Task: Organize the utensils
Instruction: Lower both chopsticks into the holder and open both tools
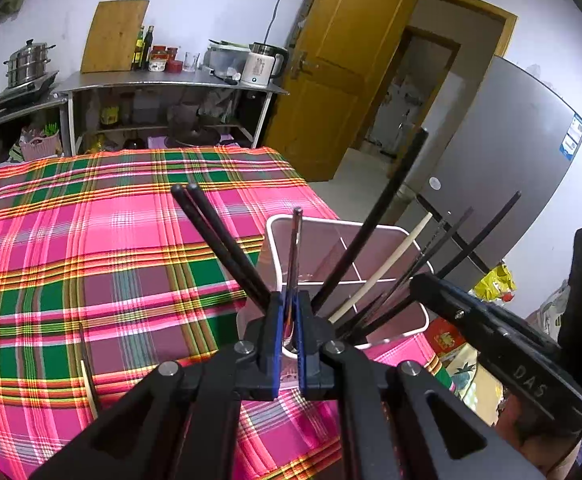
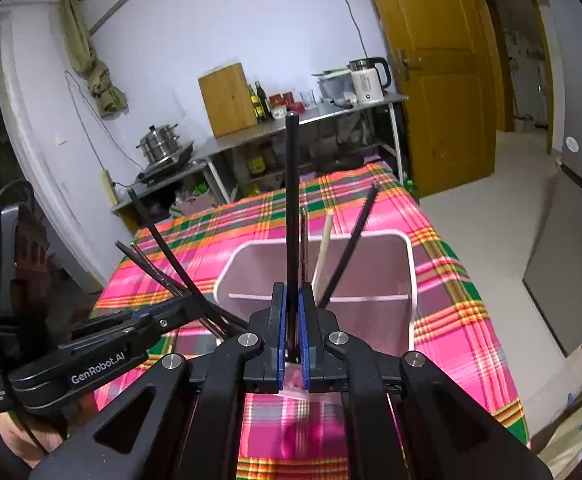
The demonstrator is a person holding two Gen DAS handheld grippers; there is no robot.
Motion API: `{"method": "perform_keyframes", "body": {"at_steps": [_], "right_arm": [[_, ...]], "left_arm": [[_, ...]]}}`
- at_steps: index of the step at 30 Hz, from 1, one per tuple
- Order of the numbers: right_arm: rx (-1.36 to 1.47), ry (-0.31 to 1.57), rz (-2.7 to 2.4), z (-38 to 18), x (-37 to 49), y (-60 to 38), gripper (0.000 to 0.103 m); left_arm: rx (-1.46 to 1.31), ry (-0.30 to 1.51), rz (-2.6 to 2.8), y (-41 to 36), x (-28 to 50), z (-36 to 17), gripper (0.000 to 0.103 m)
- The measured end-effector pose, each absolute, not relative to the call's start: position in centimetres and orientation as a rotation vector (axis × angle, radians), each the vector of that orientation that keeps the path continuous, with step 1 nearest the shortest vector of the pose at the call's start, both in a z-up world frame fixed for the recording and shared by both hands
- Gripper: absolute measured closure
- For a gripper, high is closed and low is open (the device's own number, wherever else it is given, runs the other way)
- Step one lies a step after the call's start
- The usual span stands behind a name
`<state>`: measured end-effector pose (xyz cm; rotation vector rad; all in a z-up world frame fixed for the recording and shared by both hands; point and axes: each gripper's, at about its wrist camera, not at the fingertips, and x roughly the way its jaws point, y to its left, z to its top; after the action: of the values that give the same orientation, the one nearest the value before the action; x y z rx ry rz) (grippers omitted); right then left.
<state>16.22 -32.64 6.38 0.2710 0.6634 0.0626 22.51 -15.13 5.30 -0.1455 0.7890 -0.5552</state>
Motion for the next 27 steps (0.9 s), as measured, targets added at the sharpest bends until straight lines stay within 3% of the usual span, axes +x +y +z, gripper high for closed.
{"method": "perform_keyframes", "body": {"at_steps": [13, 17, 27], "right_arm": [[0.283, 0.696, 0.064, 5.0, 16.2, -32.9, 0.097], [0.283, 0.705, 0.055, 4.9, 16.2, -33.2, 0.095], [0.288, 0.670, 0.054, 5.5, 14.6, -33.4, 0.089]], "left_arm": [[-0.122, 0.782, -0.547, -15.4, 22.1, 5.6, 0.095], [-0.121, 0.772, -0.541, -15.2, 21.9, 5.8, 0.080], [-0.117, 0.751, -0.542, -14.3, 20.7, 6.3, 0.079]]}}
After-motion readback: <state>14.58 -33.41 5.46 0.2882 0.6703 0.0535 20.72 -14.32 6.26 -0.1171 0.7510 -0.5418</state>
